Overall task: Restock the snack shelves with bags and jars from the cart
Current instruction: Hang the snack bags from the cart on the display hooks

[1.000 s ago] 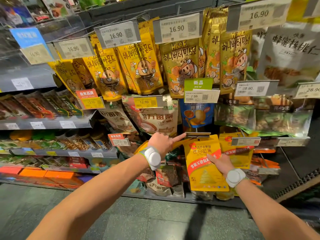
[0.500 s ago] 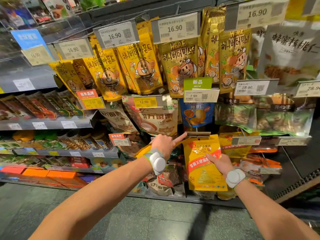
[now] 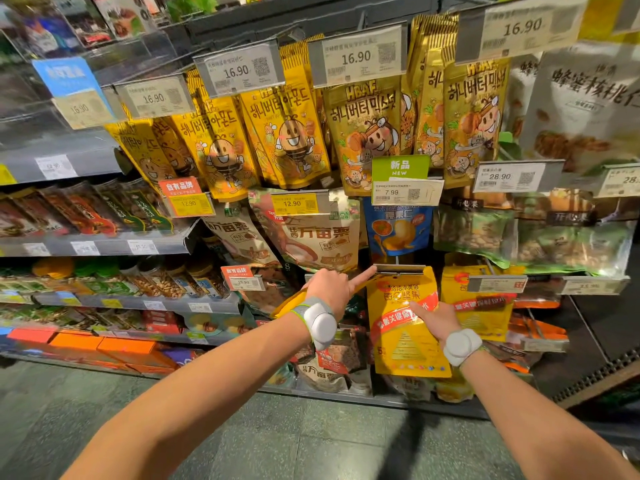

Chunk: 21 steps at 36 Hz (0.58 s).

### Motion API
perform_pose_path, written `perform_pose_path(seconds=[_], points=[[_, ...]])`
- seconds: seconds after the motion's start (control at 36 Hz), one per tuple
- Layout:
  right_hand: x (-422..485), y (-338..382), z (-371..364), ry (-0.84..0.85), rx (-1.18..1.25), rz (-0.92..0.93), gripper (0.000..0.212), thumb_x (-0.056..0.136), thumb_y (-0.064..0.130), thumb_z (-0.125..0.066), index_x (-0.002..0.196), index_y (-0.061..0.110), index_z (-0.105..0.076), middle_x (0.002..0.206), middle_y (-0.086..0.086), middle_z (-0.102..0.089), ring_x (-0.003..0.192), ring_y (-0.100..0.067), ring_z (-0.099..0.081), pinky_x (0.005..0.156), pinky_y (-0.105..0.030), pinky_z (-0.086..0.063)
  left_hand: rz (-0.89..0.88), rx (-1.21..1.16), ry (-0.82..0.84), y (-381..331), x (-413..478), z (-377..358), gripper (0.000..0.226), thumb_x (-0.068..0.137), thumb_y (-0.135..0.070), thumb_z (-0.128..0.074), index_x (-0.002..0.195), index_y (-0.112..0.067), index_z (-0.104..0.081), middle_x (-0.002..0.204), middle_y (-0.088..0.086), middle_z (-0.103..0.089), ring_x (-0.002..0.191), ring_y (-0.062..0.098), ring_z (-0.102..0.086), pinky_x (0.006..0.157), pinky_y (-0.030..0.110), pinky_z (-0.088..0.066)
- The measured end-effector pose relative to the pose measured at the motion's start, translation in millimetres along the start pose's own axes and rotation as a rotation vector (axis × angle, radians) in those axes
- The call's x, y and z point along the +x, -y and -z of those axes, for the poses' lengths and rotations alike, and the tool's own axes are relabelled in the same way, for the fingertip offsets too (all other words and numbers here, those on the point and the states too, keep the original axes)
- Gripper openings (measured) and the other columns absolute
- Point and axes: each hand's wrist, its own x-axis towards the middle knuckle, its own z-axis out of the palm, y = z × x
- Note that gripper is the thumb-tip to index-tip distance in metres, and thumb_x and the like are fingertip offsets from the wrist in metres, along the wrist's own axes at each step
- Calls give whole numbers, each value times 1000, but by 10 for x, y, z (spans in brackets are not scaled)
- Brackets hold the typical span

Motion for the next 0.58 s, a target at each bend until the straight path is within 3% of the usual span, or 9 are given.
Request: perform_pose_path(seconds=[0.08,0.19,0.31,0.47,0.58], points=[[18,-24,-1,-9,-7,6,25,93,25,-70,108,6,-69,109,-9,-69,107,-31,-61,98,-45,-46,-4,3,-2,2,-1,1,100,97,-8,-47,150,-30,36,89,3,-63,78,19,-70,75,38,-62],[8,-24,13,15,3,11,10,93,27,-69,97,18,-67,108,-7,-70,103,-28,-62,97,-42,-47,0,2,1,8,5,-17,100,97,-8,-47,150,-29,36,82,3,-60,76,18,-69,74,38,-62],[-15,-13,35,17,31,23,16,94,28,-69,104,16,-66,102,-2,-67,96,-23,-58,89,-36,-42,15,-7,8,3,13,-42,101,97,-8,-47,149,-30,37,76,3,-57,74,19,-69,72,38,-62],[24,-77,61,2,50,0,17,92,28,-71,105,17,-68,105,-5,-69,102,-27,-63,100,-47,-48,16,-2,4,-6,20,-53,102,97,-8,-49,149,-31,36,86,3,-63,71,19,-69,70,38,-62],[100,-85,57,0,-4,21,14,91,33,-72,94,20,-68,107,-9,-72,101,-30,-65,100,-53,-49,11,-5,3,-9,-2,-13,101,97,-7,-47,151,-31,34,96,4,-64,75,22,-70,71,40,-62]])
